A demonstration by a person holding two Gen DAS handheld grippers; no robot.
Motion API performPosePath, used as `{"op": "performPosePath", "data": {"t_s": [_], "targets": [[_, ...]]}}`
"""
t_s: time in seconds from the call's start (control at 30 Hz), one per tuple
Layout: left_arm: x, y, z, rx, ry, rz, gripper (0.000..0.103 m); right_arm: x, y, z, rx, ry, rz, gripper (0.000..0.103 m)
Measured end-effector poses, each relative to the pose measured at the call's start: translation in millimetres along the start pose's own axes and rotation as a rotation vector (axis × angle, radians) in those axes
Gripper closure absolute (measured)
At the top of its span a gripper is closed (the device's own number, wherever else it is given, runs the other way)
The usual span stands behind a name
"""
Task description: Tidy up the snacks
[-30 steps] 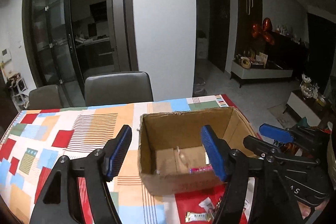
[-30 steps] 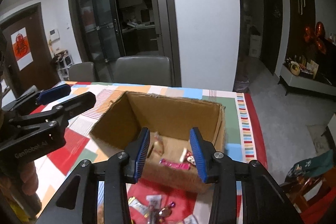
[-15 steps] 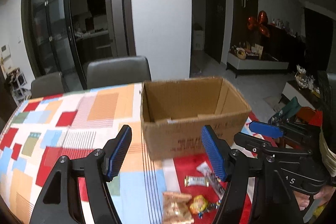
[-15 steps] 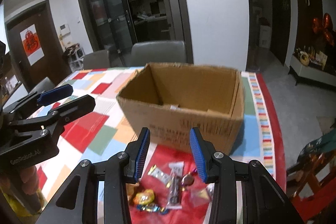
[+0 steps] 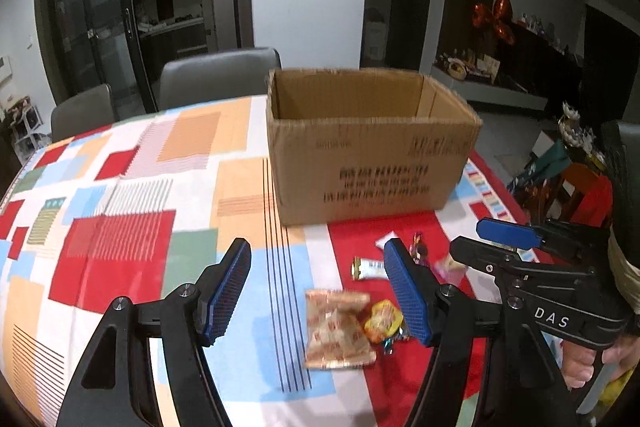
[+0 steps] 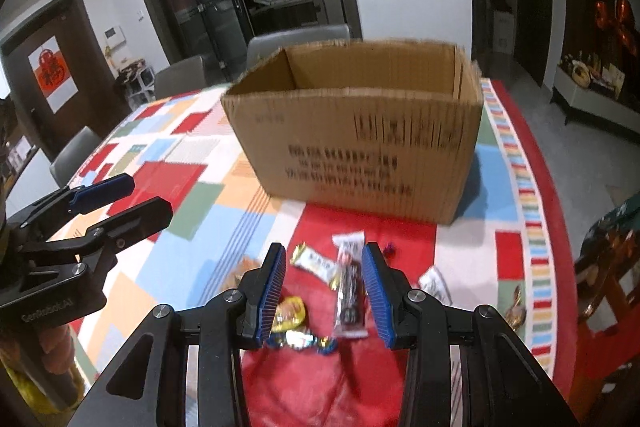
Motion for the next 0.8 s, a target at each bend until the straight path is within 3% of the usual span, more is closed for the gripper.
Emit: {"op": "performPosePath", "data": {"t_s": [0.47, 0.8], "targets": [[35.4, 0.5, -64.1, -0.052, 0.158, -0.068, 0.035, 32.5, -8.6, -43.9, 0.021, 0.099, -0.012, 0.062], [68.1, 2.1, -80.8, -0.115, 0.242, -0.127, 0.037, 57.1, -13.6, -51.4, 0.041, 0.143, -0.019, 0.063]]}}
Point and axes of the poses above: each gripper's, at about its wrist camera, not at the fingertips, and x roughly the way its jaws point, y to its left, z to its top, the point moved 9 cm from there along x, roughly the way its jaws point, and after that the axes turned 2 degrees about x, right-handed, at the moved point
